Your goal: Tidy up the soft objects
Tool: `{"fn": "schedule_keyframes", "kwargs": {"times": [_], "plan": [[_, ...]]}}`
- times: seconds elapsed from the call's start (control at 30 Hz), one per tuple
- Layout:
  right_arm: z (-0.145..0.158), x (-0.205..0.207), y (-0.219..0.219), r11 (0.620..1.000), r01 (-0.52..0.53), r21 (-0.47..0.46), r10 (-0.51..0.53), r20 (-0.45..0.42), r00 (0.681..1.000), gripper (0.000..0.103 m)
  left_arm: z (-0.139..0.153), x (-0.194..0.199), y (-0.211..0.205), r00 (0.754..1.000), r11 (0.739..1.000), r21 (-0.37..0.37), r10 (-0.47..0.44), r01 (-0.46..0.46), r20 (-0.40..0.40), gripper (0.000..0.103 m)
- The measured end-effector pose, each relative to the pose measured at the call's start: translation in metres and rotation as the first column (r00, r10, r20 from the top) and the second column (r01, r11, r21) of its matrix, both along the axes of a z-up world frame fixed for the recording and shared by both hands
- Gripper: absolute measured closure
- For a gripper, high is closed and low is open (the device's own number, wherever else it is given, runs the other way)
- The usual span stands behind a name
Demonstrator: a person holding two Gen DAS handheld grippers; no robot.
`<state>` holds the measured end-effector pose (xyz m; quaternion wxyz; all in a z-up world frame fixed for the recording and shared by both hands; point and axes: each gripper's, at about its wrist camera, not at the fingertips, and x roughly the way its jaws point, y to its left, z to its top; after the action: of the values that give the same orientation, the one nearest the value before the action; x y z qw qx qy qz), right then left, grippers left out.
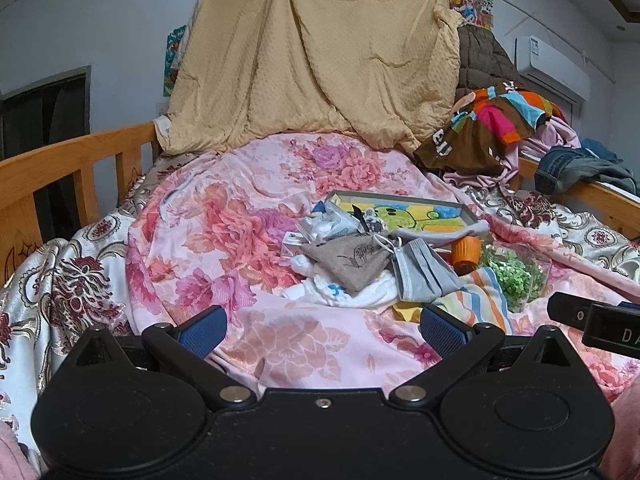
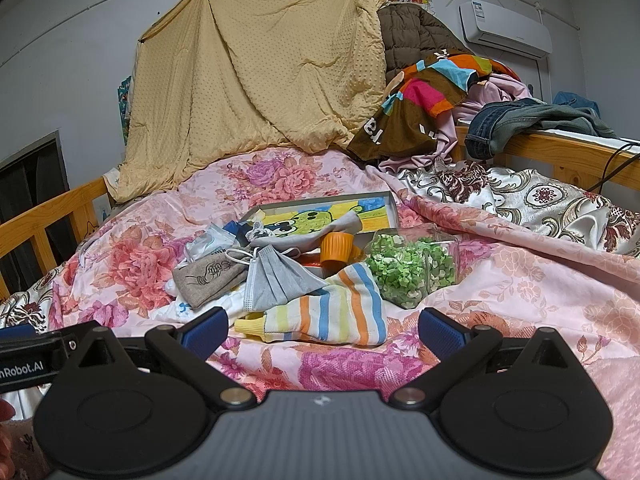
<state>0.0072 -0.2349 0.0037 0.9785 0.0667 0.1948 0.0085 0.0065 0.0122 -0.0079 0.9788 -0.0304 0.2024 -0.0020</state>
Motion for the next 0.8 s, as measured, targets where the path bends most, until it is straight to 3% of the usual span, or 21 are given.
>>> {"fn": "schedule_keyframes", "kwargs": {"times": [0.3, 0.47, 0.8], "plan": [[0.001, 0.0, 0.0, 1.0, -0.003, 0.002, 0.003, 0.005, 1.0, 0.0, 0.001, 0.001, 0.0, 0.999, 1.0, -0.018, 0.015, -0.015, -0.029, 0.001], [0.004, -0.001, 0.0, 1.0, -0.009, 0.013, 0.009, 0.009, 1.0, 0.0, -0.003, 0.006, 0.001, 0.997, 0.999, -0.045, 0.001, -0.004, -0.083, 0.001], [-0.002, 0.039, -0.008, 0.997, -0.055, 0.06, 0.059, -0.074, 0.995, 0.0, 0.015, 0.03, -0.001, 0.998, 0.996, -0.078, 0.047, -0.05, -0.05, 0.001]]}}
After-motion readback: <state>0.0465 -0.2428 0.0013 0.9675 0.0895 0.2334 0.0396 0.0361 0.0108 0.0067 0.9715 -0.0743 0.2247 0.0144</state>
